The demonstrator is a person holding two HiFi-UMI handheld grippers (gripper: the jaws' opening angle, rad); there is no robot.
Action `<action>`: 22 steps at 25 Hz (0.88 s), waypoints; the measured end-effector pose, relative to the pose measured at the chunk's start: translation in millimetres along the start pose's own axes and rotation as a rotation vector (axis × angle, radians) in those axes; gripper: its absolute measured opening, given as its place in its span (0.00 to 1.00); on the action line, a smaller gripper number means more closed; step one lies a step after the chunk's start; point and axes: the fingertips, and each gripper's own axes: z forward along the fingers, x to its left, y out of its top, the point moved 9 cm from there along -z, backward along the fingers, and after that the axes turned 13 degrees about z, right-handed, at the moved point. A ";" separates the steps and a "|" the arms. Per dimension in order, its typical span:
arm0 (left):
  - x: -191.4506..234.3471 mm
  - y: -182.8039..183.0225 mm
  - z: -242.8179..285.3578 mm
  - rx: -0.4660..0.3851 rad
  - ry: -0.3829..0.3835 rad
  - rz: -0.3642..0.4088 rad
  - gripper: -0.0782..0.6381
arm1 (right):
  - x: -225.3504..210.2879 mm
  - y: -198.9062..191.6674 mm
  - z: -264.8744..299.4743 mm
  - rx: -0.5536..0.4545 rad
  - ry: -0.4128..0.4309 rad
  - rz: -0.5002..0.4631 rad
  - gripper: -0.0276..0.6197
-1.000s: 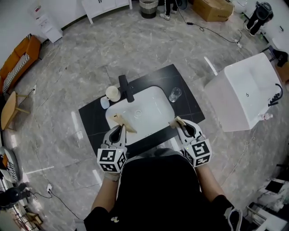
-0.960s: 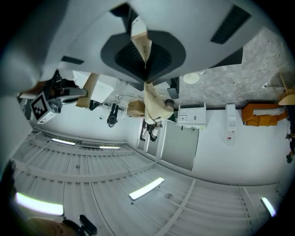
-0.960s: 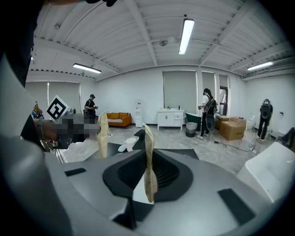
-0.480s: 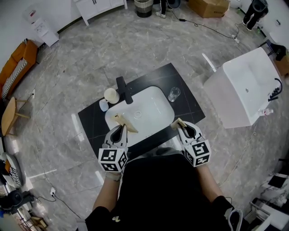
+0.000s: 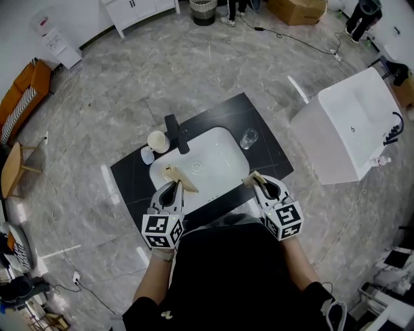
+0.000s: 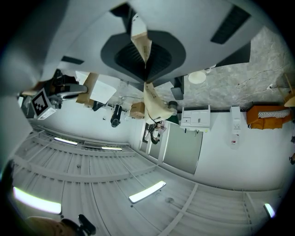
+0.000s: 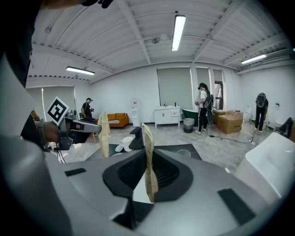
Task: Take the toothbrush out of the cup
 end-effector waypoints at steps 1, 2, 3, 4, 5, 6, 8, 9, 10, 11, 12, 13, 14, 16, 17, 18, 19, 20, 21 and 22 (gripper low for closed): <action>0.3 0.1 1.1 0.000 -0.002 0.001 0.14 | -0.4 0.4 0.7 0.000 0.001 0.000 0.13; 0.7 0.1 2.1 0.000 -0.003 0.001 0.14 | -0.8 0.5 1.4 0.000 0.000 -0.001 0.13; 1.3 -0.1 3.2 -0.001 -0.003 0.001 0.14 | -1.3 0.7 2.0 0.000 -0.002 -0.002 0.13; 2.1 -0.1 4.2 -0.001 -0.004 0.000 0.14 | -1.6 1.1 2.6 0.000 -0.003 -0.003 0.13; 2.9 -0.1 5.2 -0.002 -0.004 -0.001 0.14 | -1.6 1.5 3.4 -0.001 -0.003 -0.003 0.13; 3.6 0.0 6.3 -0.002 -0.005 -0.002 0.14 | -1.6 2.0 4.1 0.000 -0.004 -0.003 0.13; 3.8 0.1 8.4 -0.003 -0.008 -0.003 0.14 | -2.2 2.4 5.1 0.003 -0.007 -0.002 0.13; 3.5 0.0 9.2 -0.003 -0.010 -0.003 0.14 | -2.7 2.2 5.3 0.003 -0.010 -0.001 0.13; 3.0 0.0 9.9 -0.003 -0.012 -0.002 0.14 | -3.1 2.1 5.5 0.003 -0.011 -0.001 0.13; 2.5 0.0 10.5 -0.003 -0.014 -0.002 0.14 | -3.4 2.1 5.6 0.002 -0.011 0.000 0.13; 2.1 0.1 11.0 -0.003 -0.015 -0.001 0.14 | -3.5 2.4 5.7 0.002 -0.011 0.000 0.13; 1.8 0.3 11.4 -0.003 -0.016 -0.001 0.14 | -3.1 3.5 5.8 0.001 -0.011 0.001 0.13; 1.6 0.4 11.8 -0.003 -0.017 0.000 0.14 | -2.2 5.6 5.8 0.000 -0.014 0.003 0.13; 1.7 0.6 12.0 -0.003 -0.017 0.000 0.14 | -0.9 8.1 5.8 -0.001 -0.017 0.007 0.13; 2.1 0.9 12.0 -0.003 -0.016 0.001 0.14 | -1.6 6.6 5.8 -0.001 -0.015 0.008 0.13; 2.7 1.4 12.0 -0.002 -0.016 0.001 0.14 | -2.7 5.3 5.9 -0.003 -0.012 0.007 0.13; 3.2 1.9 12.3 -0.002 -0.015 0.002 0.14 | -3.7 5.0 6.1 -0.005 -0.011 0.005 0.13; 3.5 2.3 12.6 -0.002 -0.015 0.002 0.14 | -4.6 5.2 6.3 -0.007 -0.011 0.002 0.13; 3.6 2.3 13.0 -0.002 -0.014 0.002 0.14 | -5.3 5.6 6.3 -0.007 -0.012 0.001 0.13; 3.4 2.1 13.3 -0.002 -0.014 0.001 0.14 | -5.8 6.2 6.3 -0.004 -0.015 0.002 0.13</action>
